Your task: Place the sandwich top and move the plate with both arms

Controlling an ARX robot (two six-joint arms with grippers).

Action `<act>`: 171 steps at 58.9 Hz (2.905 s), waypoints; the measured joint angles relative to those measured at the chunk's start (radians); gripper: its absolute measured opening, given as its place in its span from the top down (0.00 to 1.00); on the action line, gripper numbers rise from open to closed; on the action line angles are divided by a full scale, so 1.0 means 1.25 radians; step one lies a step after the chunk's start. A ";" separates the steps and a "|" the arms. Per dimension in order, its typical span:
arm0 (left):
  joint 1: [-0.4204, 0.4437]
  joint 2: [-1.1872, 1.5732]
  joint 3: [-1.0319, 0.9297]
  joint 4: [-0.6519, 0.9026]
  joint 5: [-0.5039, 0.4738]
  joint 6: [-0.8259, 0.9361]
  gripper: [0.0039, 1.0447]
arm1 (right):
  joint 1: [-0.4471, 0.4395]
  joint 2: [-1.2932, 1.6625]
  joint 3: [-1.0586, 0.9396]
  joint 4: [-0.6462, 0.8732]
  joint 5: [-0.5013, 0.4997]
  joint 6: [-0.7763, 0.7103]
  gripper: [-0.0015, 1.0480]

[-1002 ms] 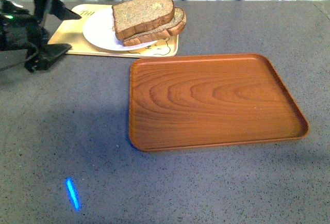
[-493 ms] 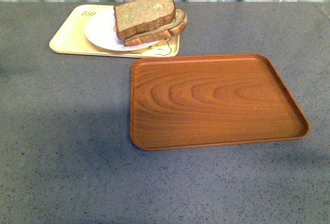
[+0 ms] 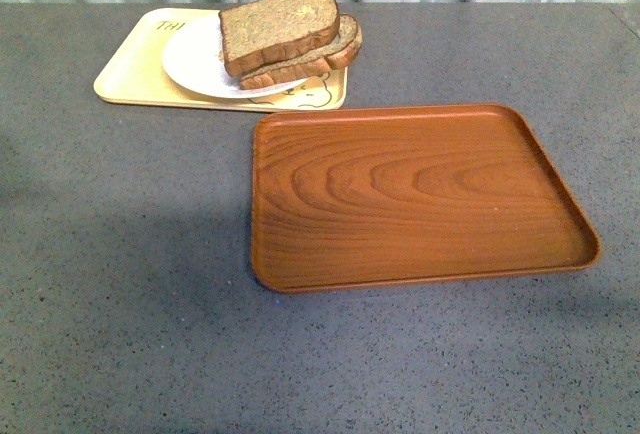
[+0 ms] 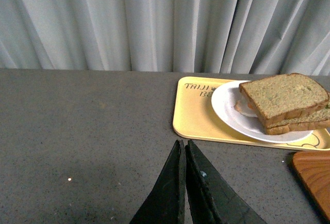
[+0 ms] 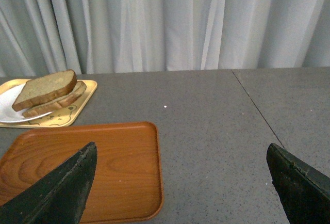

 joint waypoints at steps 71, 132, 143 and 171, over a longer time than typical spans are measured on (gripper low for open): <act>-0.047 -0.695 -0.089 -0.568 -0.042 0.002 0.99 | 0.000 0.000 0.000 0.000 0.000 0.000 0.09; -0.047 -0.979 -0.089 -0.865 -0.042 0.003 0.99 | 0.000 0.000 0.000 -0.001 0.000 0.000 0.09; -0.047 -0.979 -0.089 -0.865 -0.042 0.003 0.99 | 0.000 0.000 0.000 -0.001 0.000 0.000 0.09; -0.047 -0.979 -0.089 -0.865 -0.042 0.003 0.18 | 0.000 0.000 0.000 -0.001 0.000 0.000 0.09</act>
